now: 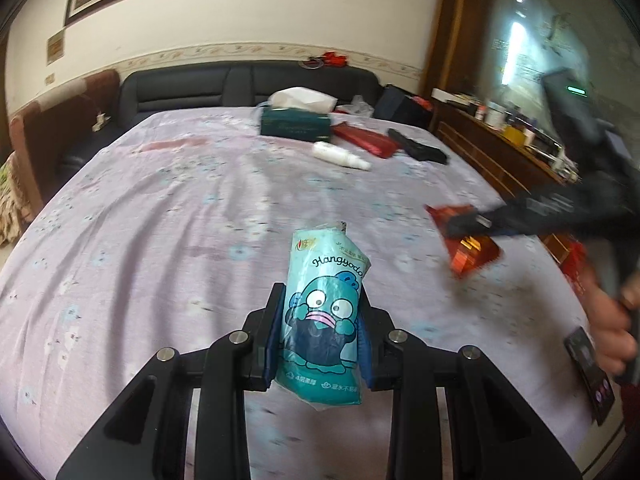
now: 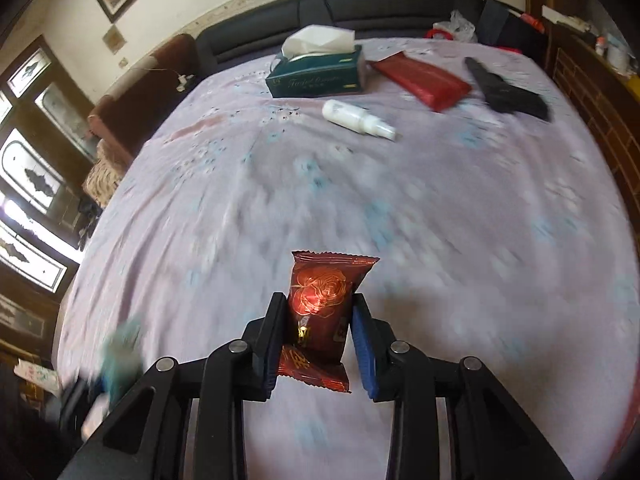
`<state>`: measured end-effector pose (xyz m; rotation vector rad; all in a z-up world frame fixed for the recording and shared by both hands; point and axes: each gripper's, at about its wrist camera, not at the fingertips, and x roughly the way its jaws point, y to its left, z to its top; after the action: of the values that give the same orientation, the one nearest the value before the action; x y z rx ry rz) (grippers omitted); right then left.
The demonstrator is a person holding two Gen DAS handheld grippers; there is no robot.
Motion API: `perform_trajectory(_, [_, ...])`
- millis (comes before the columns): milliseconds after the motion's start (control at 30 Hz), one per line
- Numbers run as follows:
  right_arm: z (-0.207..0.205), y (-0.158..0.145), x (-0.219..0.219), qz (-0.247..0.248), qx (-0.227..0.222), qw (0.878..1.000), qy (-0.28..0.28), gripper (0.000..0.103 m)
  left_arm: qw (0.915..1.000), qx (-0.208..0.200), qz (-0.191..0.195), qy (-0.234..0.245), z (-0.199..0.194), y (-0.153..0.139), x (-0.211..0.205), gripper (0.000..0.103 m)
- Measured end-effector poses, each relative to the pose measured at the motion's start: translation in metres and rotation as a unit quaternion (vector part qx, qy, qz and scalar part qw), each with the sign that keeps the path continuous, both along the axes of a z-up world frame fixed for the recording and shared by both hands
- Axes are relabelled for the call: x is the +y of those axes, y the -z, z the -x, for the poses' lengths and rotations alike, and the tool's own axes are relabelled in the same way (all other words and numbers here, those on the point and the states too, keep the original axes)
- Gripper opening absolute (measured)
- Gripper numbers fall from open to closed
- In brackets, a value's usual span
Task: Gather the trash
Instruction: 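Lift the tissue packet with the left gripper while the right lifts the snack packet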
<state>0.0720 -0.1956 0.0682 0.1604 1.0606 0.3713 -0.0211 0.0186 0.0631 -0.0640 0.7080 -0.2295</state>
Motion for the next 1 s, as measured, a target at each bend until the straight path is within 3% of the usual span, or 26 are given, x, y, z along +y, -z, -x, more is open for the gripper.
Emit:
perform_trajectory(267, [0.129, -0.024, -0.071, -0.035, -0.056, 0.998, 0.014, 0.034, 0.9979, -0.024, -0.004, 0.06, 0.034, -0.013, -0.065, 0.03])
perform_trajectory(433, [0.178, -0.022, -0.103, -0.044, -0.106, 0.992, 0.049, 0.034, 0.996, -0.035, -0.026, 0.078, 0.046, -0.011, -0.099, 0.03])
perform_trajectory(633, [0.198, -0.019, -0.114, -0.023, -0.145, 0.986, 0.074, 0.034, 0.9928, -0.044, -0.069, 0.088, 0.056, -0.004, -0.127, 0.03])
perform_trajectory(1000, [0.193, -0.007, -0.122, -0.045, -0.137, 0.986, 0.079, 0.034, 0.9894, -0.041, -0.098, 0.099, 0.06, 0.003, -0.145, 0.03])
